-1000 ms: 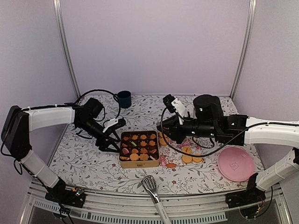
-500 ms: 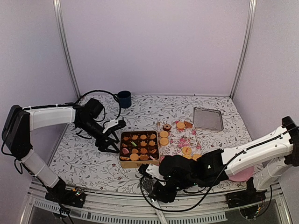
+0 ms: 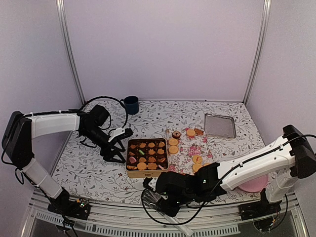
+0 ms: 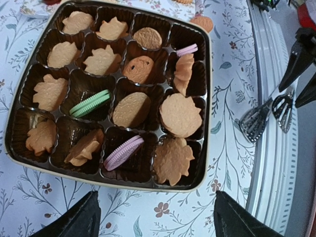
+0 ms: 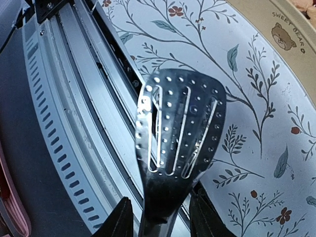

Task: Pack the cookies
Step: Pick up the clamp from the corner of the board.

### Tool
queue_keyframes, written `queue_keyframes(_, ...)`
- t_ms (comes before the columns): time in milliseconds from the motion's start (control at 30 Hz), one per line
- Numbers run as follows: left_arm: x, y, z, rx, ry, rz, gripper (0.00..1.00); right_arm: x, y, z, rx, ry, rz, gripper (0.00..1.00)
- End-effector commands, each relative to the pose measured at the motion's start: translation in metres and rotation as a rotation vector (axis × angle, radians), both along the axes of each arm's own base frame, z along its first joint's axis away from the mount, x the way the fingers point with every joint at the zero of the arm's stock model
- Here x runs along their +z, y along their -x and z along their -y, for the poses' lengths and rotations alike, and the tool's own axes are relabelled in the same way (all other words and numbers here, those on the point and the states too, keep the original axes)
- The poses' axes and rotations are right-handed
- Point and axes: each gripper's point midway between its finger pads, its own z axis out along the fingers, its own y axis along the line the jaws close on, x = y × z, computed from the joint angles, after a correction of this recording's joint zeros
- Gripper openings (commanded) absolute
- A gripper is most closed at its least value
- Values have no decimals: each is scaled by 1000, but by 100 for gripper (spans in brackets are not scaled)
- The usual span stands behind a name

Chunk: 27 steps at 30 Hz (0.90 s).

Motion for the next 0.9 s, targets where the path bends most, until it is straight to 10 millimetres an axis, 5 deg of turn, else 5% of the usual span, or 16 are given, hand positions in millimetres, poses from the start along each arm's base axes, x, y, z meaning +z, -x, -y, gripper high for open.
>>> queue_keyframes(0, 7, 2, -3, -8, 3, 24, 79, -11, 0, 20, -42, 76, 2, 37)
queue_keyframes(433, 14, 1, -4, -13, -3, 34, 79, -19, -6, 52, -106, 233, 96, 43)
queue_keyframes(667, 20, 4, -5, -32, -2, 40, 79, -3, -15, 51, -133, 196, 152, 23)
queue_keyframes(800, 24, 13, -3, -70, 14, 34, 79, -7, -15, 50, -125, 202, 157, 0)
queue_keyframes(867, 27, 22, 1, -106, 30, 32, 79, -8, -15, 50, -124, 201, 157, 0)
